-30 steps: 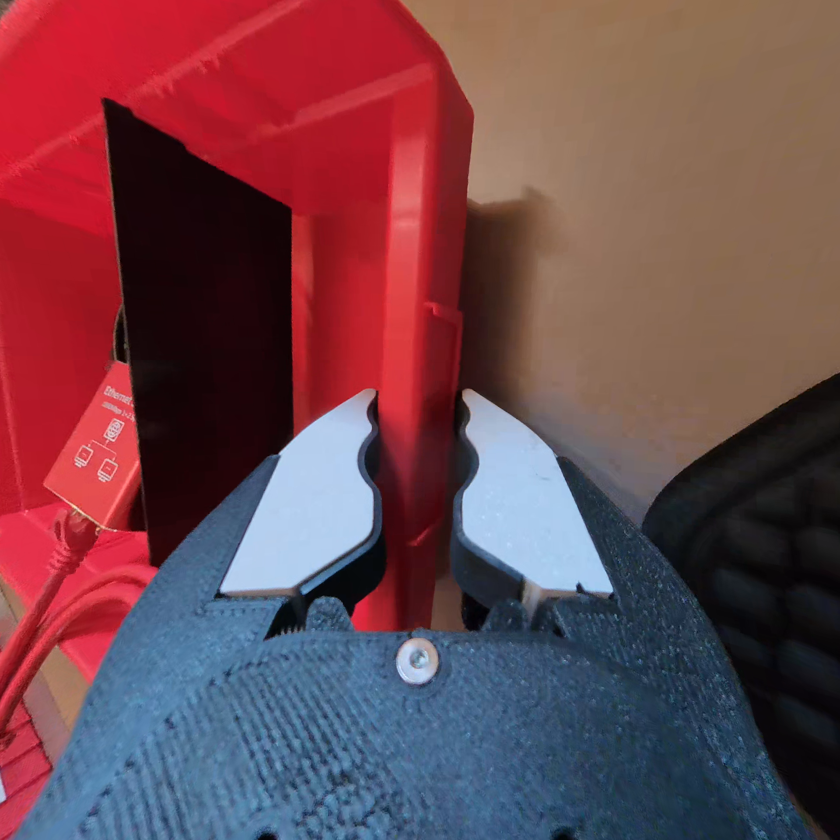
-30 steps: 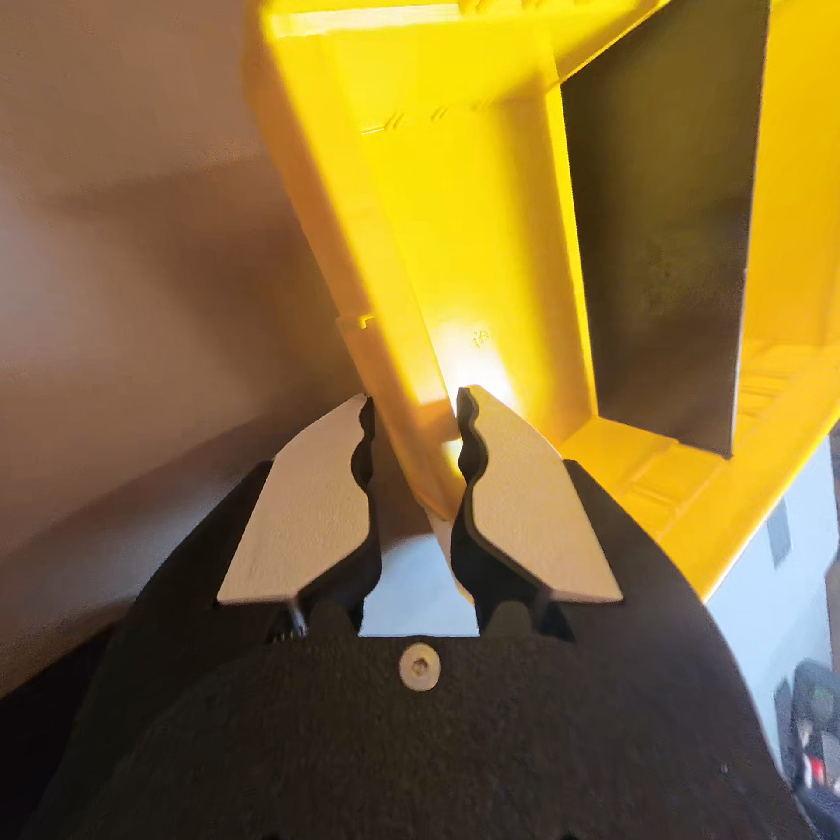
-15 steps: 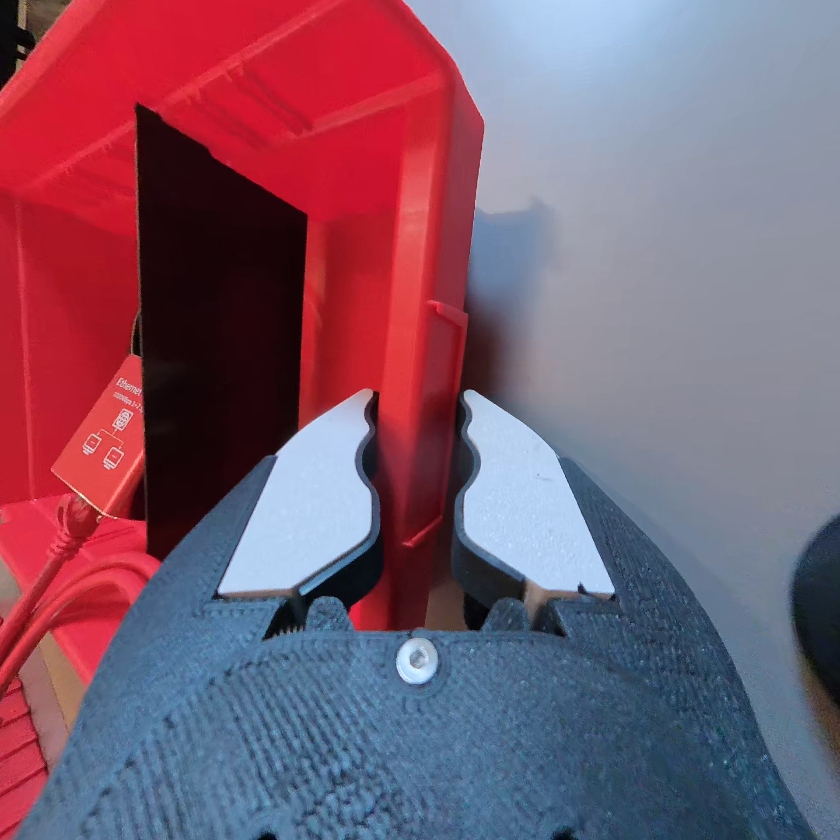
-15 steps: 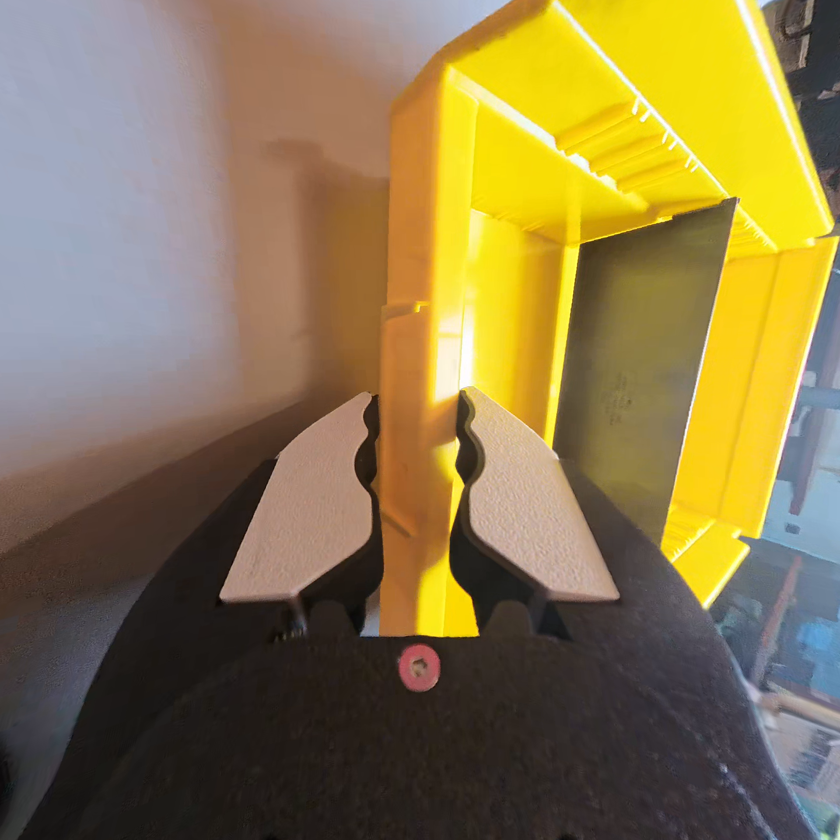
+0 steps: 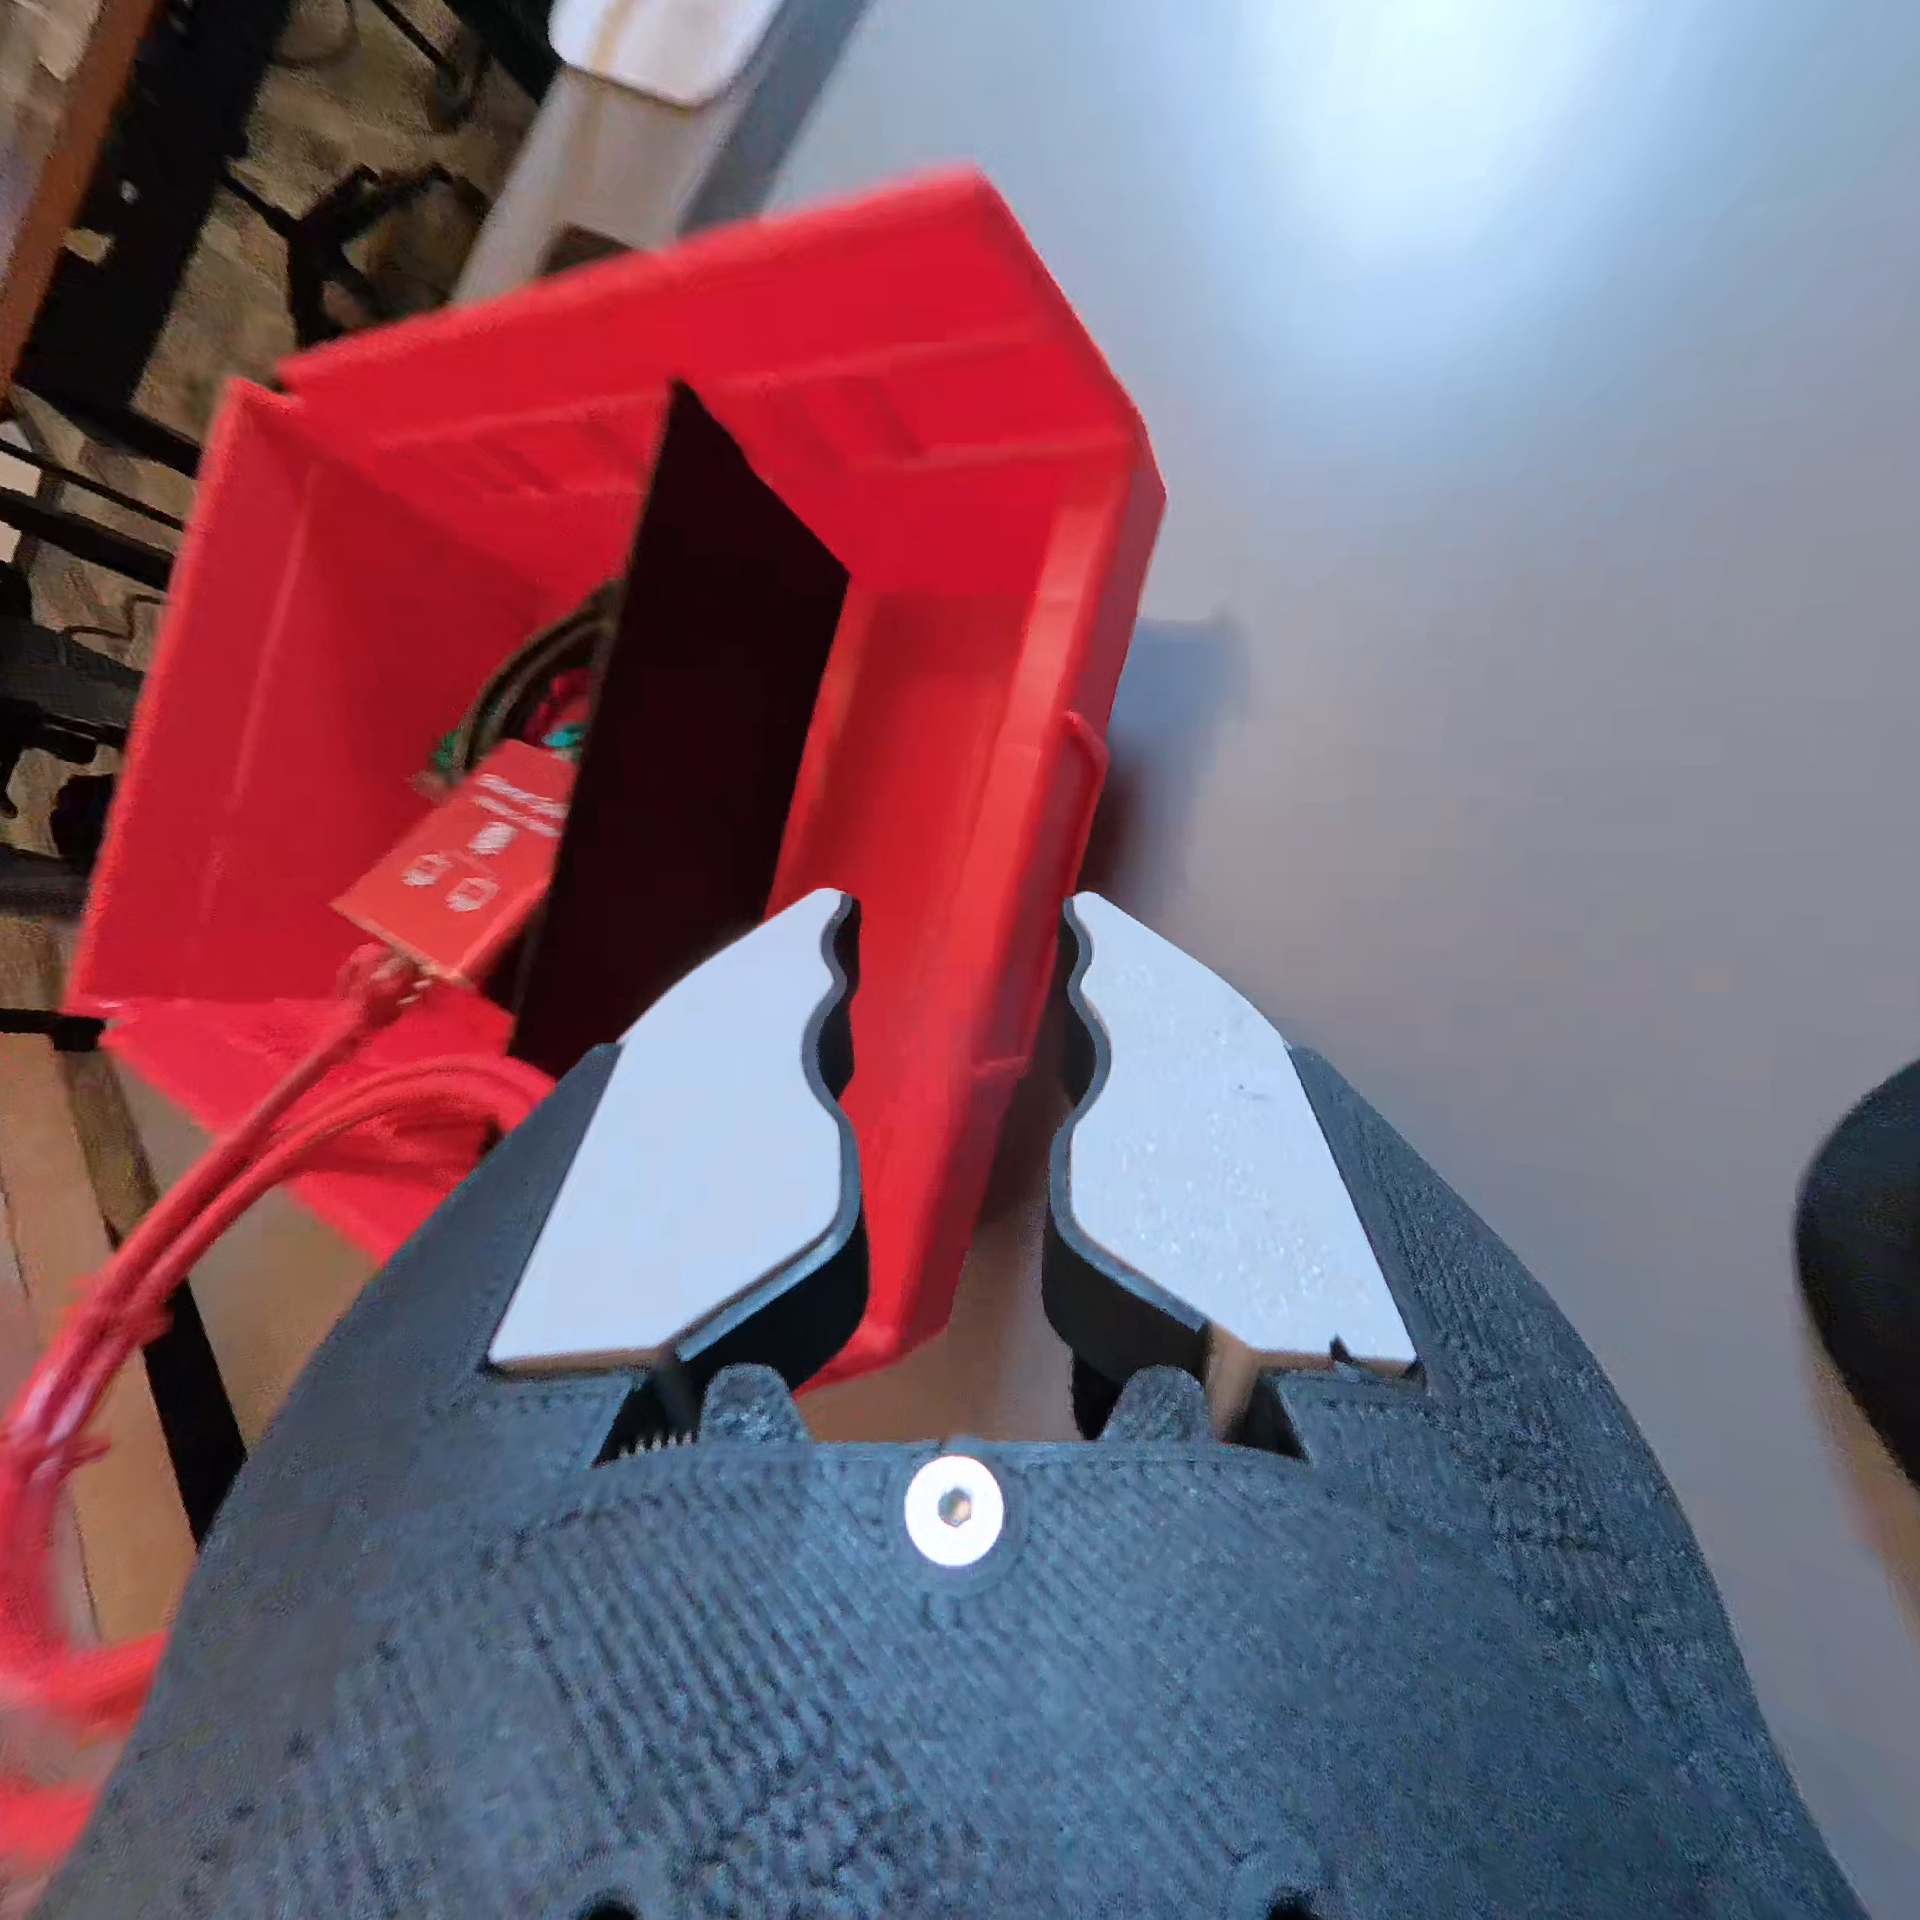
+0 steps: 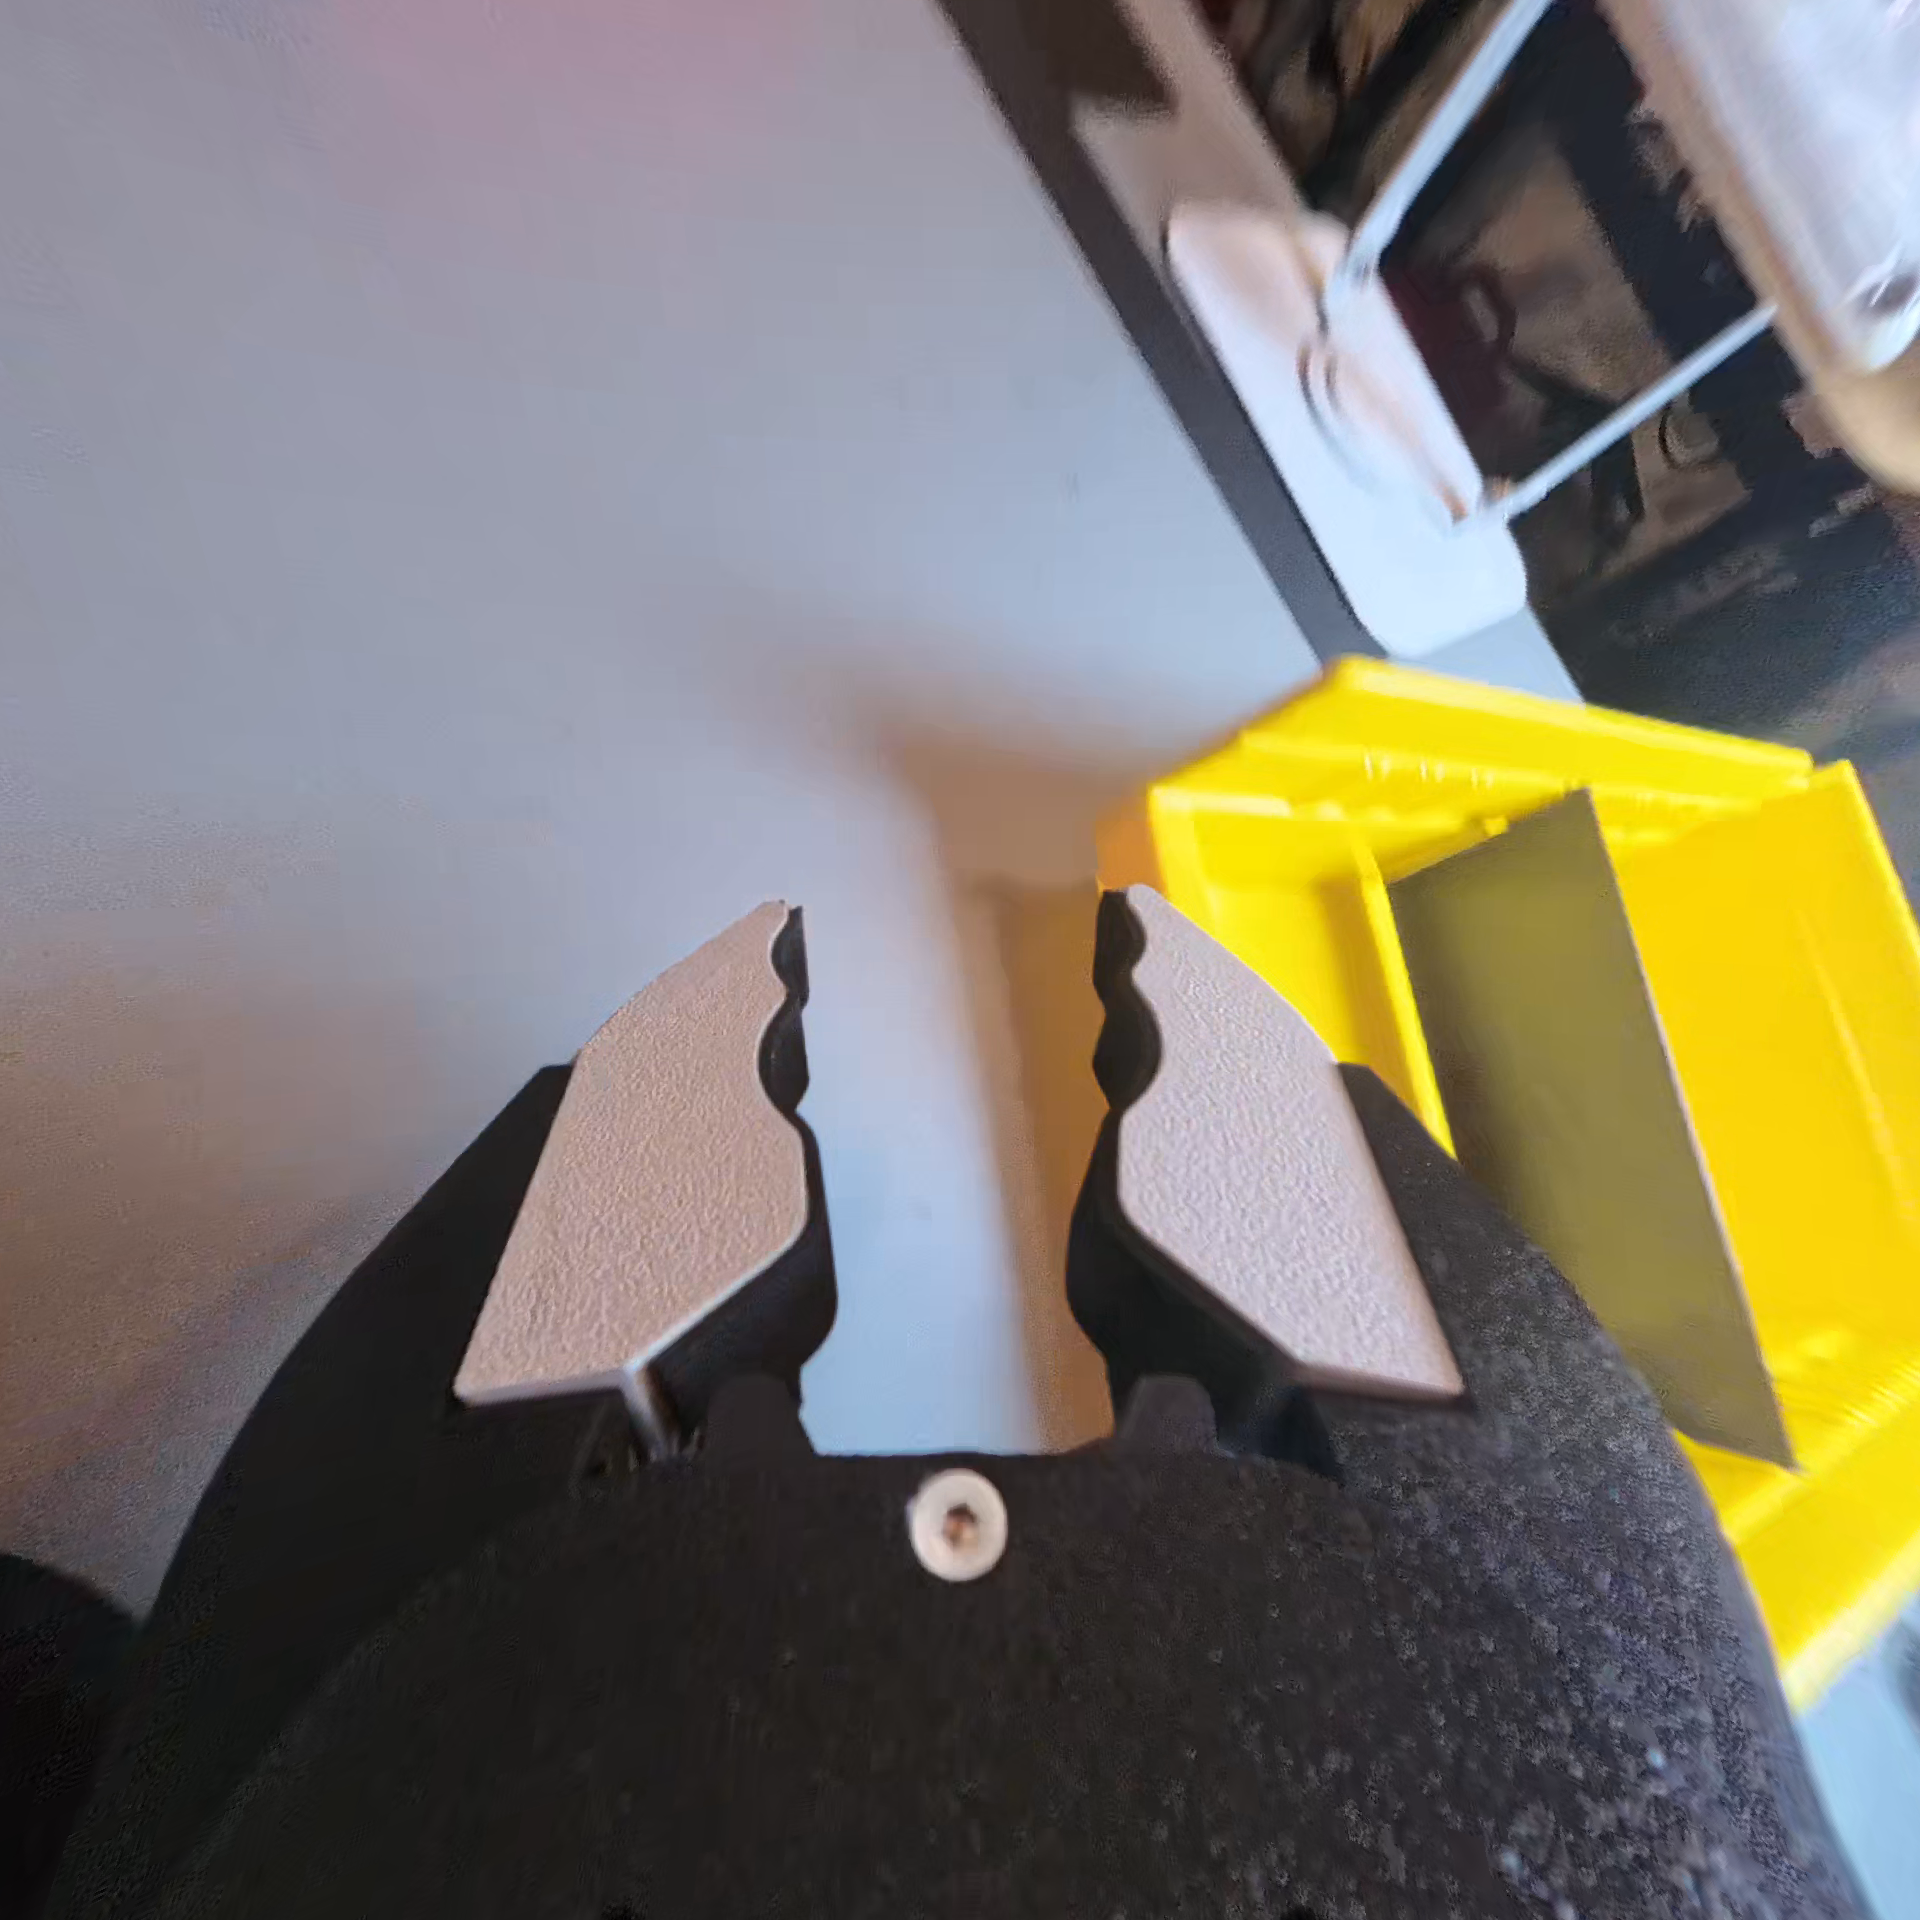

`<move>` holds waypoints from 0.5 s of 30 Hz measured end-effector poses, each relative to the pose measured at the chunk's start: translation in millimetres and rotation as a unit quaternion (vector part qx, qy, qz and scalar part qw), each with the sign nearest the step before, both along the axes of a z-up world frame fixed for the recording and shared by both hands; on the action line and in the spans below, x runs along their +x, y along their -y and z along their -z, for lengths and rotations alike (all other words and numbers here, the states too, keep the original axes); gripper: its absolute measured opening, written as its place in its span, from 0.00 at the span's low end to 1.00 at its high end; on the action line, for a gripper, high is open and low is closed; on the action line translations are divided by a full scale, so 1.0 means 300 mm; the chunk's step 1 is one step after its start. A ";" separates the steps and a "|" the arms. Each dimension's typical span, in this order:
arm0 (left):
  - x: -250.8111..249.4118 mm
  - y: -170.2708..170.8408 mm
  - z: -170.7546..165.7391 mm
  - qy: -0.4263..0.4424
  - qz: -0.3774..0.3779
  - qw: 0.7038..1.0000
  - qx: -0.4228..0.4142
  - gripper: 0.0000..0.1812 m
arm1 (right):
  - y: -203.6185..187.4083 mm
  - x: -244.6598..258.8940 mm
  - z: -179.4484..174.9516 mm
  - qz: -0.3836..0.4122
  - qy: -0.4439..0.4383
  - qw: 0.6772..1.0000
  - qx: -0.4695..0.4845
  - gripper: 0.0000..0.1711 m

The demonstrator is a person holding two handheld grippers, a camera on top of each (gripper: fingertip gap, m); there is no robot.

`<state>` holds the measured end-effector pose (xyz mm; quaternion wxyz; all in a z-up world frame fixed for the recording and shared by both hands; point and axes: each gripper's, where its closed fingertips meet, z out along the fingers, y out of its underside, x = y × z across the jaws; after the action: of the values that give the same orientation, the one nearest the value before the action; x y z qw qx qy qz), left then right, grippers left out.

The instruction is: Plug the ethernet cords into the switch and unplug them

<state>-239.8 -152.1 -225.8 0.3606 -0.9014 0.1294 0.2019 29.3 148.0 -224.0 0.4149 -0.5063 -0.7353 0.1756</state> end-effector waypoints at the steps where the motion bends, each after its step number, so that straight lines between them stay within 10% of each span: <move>1: -0.004 0.010 -0.053 0.005 -0.004 1.000 0.014 0.20 | 0.057 -0.015 -0.043 -0.006 -0.036 0.999 -0.031 0.31; 7: -0.210 0.034 -0.285 -0.053 -0.044 0.997 -0.024 0.24 | 0.271 -0.100 -0.147 -0.033 -0.187 0.963 -0.189 0.26; 15: -0.503 0.011 -0.135 -0.044 -0.045 0.964 -0.259 0.20 | 0.261 -0.117 -0.024 -0.033 -0.167 0.972 -0.163 0.24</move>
<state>-390.6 -155.3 -185.4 0.0997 -0.9592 0.1517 0.2168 -5.7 69.7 -216.7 0.4378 -0.5064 -0.6334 0.3883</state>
